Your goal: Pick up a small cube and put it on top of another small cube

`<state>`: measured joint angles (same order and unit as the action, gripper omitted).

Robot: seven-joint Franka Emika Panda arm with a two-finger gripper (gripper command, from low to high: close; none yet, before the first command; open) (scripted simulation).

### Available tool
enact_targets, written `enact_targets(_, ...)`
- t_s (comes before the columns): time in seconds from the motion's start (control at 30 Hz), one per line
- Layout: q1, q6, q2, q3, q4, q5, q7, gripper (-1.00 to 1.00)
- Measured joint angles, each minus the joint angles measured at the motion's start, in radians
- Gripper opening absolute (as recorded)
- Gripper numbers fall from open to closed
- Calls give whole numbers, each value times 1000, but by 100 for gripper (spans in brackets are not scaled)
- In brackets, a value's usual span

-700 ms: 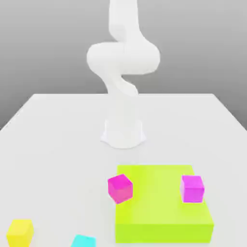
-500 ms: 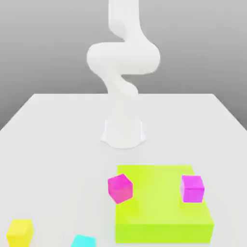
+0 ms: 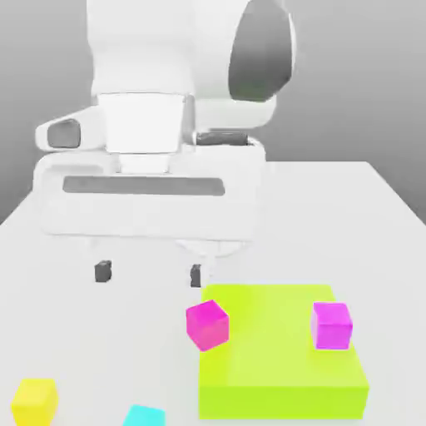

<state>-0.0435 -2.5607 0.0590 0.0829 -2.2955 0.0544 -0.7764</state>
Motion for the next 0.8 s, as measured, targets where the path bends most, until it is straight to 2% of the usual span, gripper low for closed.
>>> enact_targets(0.23,-23,-77,254,9,1,15,6,0)
enact_targets(0.4,-42,-196,435,-8,31,39,23,0)
enact_targets(0.43,-46,-213,458,-12,36,43,26,-100)
enact_targets(0.63,-48,-222,469,-14,38,44,26,-100)
enact_targets(0.8,-33,-117,334,5,9,22,10,-100)
